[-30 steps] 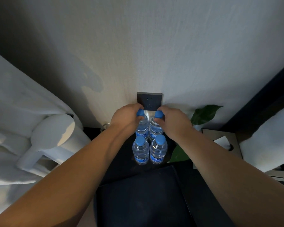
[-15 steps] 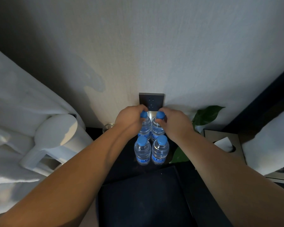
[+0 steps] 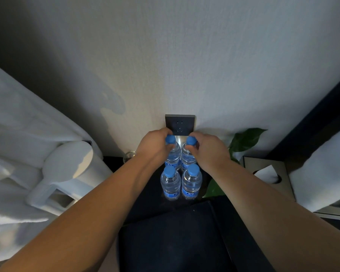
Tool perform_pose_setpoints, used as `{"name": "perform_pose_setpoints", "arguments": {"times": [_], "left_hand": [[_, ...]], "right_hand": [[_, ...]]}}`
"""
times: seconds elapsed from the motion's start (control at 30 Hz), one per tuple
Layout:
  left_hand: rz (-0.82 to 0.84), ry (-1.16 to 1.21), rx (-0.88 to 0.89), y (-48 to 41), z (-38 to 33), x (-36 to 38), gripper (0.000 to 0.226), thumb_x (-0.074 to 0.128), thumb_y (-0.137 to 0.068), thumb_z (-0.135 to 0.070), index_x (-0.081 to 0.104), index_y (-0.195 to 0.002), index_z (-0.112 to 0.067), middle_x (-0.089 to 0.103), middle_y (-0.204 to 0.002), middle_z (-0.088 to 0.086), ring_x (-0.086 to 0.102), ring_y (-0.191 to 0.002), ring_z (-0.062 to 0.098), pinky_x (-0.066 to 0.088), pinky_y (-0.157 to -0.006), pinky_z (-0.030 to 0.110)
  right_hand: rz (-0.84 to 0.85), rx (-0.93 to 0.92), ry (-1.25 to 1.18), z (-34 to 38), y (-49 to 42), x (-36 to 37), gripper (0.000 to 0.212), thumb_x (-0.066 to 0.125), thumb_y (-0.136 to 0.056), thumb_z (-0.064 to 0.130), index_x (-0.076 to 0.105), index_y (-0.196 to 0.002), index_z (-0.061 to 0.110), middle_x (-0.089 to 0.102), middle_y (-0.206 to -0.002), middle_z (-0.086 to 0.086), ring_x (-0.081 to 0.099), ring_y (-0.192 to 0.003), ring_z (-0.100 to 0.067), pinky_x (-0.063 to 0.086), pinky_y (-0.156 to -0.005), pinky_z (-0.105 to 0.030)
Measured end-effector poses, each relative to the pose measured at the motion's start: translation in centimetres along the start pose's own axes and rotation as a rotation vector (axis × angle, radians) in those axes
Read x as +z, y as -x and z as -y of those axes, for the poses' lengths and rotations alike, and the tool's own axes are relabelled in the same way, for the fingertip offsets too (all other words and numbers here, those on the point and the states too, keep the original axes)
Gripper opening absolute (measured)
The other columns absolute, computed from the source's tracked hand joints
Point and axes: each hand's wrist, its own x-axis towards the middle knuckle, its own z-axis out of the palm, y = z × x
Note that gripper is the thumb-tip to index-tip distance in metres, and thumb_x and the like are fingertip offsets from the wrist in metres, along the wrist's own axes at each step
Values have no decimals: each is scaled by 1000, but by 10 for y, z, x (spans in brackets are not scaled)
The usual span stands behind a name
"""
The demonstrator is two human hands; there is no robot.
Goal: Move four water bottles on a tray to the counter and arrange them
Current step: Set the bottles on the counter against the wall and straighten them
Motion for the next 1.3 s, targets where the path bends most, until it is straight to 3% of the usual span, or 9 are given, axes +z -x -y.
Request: {"name": "perform_pose_setpoints", "arguments": {"times": [0.2,0.47,0.73,0.97,1.13,1.3], "left_hand": [[7,-31,-38,-1,-5,0,37,72,-90,-28,63,-124,-18,69,-110,5,62,-93,22,50,-78,32],[21,-26,-69,1,-9,-2,33,70,-91,-27,61,-121,-17,68,-102,6,58,-86,20,43,-72,30],[30,3,-83,3,-11,-5,31,68,-92,-26,61,-121,-18,68,-104,5,60,-89,21,50,-76,33],[25,-13,-68,3,-11,-1,31,65,-94,-20,60,-124,-16,67,-109,7,59,-93,21,46,-78,30],[-9,7,-53,3,-9,3,27,65,-93,-17,63,-119,-15,66,-103,6,52,-82,15,39,-71,28],[-27,4,-28,3,-7,5,28,66,-92,-18,63,-119,-14,67,-103,6,53,-81,17,40,-70,29]], "right_hand": [[55,18,23,0,-4,-4,20,67,-99,39,63,-115,27,69,-92,2,64,-83,-20,58,-72,-39],[90,59,93,3,-8,-6,26,63,-101,42,60,-116,22,72,-98,-4,66,-88,-24,59,-76,-43],[69,151,86,2,-9,-10,40,66,-96,54,55,-113,19,68,-95,-4,66,-86,-25,59,-73,-44],[88,34,128,-4,-6,-12,38,56,-103,48,54,-130,21,72,-106,-6,67,-93,-26,55,-71,-38],[135,24,148,-3,-11,-13,32,57,-105,42,55,-123,17,71,-102,-9,61,-83,-22,52,-69,-37],[117,7,82,3,-8,-6,33,58,-104,40,56,-121,13,71,-101,-12,66,-89,-29,55,-75,-44]]}}
